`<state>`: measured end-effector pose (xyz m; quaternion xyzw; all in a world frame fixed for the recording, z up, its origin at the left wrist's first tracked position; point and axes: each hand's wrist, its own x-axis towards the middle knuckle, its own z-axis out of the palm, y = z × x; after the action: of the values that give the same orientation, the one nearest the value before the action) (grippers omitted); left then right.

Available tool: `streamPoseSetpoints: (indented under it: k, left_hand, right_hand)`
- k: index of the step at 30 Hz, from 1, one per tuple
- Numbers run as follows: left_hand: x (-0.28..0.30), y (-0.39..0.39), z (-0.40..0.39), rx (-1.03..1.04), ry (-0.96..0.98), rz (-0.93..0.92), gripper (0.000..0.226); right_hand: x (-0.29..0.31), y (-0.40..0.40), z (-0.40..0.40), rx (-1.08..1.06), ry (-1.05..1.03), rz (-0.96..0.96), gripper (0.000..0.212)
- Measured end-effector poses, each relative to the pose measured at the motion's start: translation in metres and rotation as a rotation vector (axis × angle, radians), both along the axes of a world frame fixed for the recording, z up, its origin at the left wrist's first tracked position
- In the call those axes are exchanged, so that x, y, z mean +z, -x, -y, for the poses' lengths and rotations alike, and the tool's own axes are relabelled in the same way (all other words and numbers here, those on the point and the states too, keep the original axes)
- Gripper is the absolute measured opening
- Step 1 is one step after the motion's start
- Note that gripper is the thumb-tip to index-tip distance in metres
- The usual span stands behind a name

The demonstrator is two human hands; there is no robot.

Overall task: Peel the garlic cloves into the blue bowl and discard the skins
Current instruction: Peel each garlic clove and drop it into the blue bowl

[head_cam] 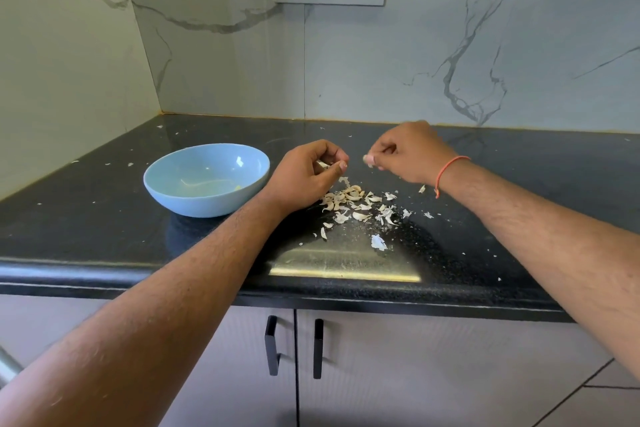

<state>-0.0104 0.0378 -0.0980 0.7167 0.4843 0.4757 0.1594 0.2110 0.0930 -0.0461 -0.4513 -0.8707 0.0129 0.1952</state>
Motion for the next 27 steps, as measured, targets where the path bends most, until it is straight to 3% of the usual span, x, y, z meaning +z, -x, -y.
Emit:
streamPoseSetpoints:
  k: [4, 8, 11, 17, 23, 27]
  left_hand:
    - [0.001, 0.000, 0.000, 0.018, 0.011, -0.045, 0.019]
    - [0.002, 0.000, 0.001, -0.038, 0.057, -0.129, 0.045]
    - [0.003, 0.000, 0.003, -0.026, 0.020, -0.192, 0.036]
    - [0.002, 0.000, 0.003, 0.000, -0.029, -0.129, 0.015]
    - [0.003, -0.003, 0.006, 0.054, -0.022, -0.101, 0.009]
    - [0.003, -0.003, 0.007, 0.023, -0.025, -0.169, 0.014]
  right_hand:
    - [-0.012, -0.001, 0.001, -0.007, 0.022, 0.069, 0.012]
    - [-0.025, -0.001, 0.009, 0.093, 0.085, -0.270, 0.006]
    - [-0.036, 0.004, 0.017, 0.181, 0.120, -0.367, 0.007]
    - [-0.040, 0.003, 0.014, 0.179, 0.195, -0.543, 0.020]
    - [-0.038, -0.004, 0.012, 0.159, 0.264, -0.747, 0.027]
    - [-0.036, 0.000, 0.016, 0.150, 0.246, -0.749, 0.025]
